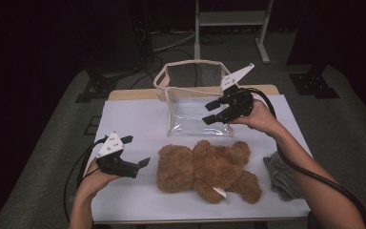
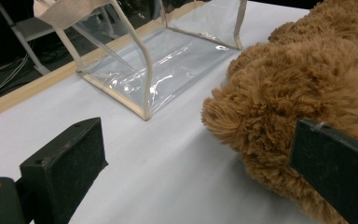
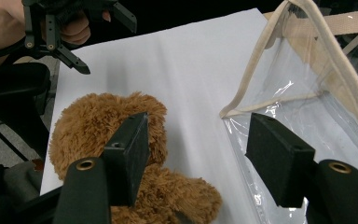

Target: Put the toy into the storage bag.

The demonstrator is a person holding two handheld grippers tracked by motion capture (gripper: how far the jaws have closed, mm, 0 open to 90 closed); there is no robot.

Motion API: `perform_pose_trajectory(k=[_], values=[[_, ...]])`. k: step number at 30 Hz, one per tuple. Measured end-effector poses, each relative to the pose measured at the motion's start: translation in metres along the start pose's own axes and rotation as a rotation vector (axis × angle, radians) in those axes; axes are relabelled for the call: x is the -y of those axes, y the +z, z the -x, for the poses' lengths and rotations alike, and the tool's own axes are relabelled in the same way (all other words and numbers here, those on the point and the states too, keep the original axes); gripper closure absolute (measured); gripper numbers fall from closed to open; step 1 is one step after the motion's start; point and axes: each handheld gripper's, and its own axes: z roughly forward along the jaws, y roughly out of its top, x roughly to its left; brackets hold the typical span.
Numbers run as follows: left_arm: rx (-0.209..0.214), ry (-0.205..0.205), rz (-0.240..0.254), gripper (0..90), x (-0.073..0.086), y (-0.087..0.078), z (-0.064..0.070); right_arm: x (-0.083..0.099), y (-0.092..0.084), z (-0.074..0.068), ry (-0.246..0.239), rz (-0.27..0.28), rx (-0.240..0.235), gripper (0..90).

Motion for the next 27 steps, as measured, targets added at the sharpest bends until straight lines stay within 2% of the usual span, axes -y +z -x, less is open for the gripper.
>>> perform_pose_trajectory(k=[5,13,27], values=[[0.001,-0.004,-0.002,3.0,0.001,0.0,-0.001,-0.007,0.001,0.002,-0.015,-0.006,-0.008,37.7],[0.009,0.001,-0.02,2.9,0.003,0.001,-0.001,-0.024,0.005,0.009,-0.033,-0.032,0.005,37.9],[0.011,-0.007,-0.022,2.9,0.004,0.001,-0.002,-0.054,0.009,0.034,-0.033,-0.078,0.04,38.0]])
